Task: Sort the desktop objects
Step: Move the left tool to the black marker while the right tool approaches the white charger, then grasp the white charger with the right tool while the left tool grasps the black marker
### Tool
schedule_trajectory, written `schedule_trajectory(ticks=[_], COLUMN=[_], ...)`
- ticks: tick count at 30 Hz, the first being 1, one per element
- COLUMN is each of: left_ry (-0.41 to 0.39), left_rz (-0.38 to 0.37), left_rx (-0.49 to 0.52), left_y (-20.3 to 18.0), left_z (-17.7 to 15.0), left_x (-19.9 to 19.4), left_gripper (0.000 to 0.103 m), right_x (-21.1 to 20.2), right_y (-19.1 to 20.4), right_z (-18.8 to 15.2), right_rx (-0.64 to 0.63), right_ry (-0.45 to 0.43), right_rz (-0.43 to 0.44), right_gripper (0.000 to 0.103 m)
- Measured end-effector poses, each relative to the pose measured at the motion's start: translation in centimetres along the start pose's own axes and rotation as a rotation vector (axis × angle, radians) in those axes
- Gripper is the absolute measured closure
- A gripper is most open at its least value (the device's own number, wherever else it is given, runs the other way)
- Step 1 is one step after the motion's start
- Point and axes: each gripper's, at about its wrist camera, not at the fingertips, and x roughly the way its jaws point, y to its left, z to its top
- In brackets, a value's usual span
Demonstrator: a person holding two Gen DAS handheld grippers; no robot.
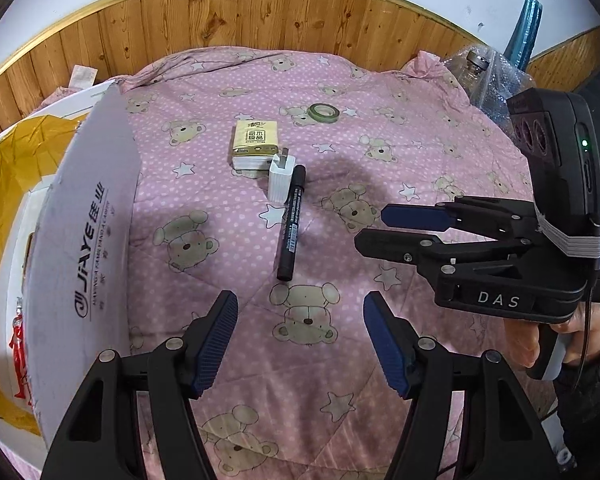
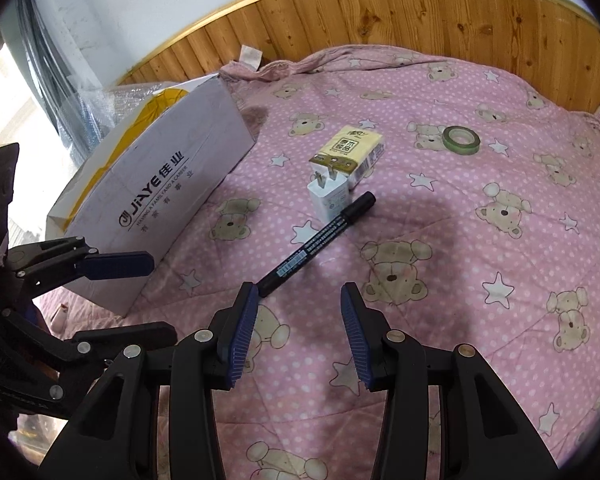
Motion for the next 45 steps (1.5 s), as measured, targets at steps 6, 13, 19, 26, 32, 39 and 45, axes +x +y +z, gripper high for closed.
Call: schedule_trajectory(ticks=[6, 13, 19, 26, 32, 39, 45], left_ry=[0.007, 0.034, 0.041, 0.03, 0.029, 0.025, 0.022], left_rz=[-0.018, -0.027, -0.027, -0.018, -0.026, -0.039, -0.029], left_rx=[-0.009, -0.037, -0.054, -0.062, -0.069, -0.106, -0.103], left_y=[-0.2, 0.1, 0.5, 0.7, 1.0, 2.1, 2.2], left_z=[1.5, 2.3, 2.8, 3.4, 3.5, 3.5, 3.9], left_x=[3.2, 6.9, 8.8, 10.3, 10.9, 10.6, 10.9], left_gripper=[0.036, 0.036, 0.036, 0.036, 0.036, 0.036, 0.037], right_x=[0.9, 2.8, 5.0, 7.5, 9.5, 10.0, 7.6], right_y=[-1.0, -1.6, -1.9, -2.3, -2.5, -1.9, -3.1], right_z=[1.2, 3.2, 4.4, 5.7, 6.4, 6.6, 6.4], right_rx=[0.011, -0.009, -0.037, -0.076, -0.122, -0.179, -0.12], right_ry=[-0.008, -0.002, 0.019, 0.025, 0.028, -0.001, -0.055], right_rz=[0.001, -0.005, 0.002, -0.006, 0.001, -0.005, -0.003], right_gripper=[0.057, 0.057, 0.057, 0.057, 0.057, 0.069, 0.069])
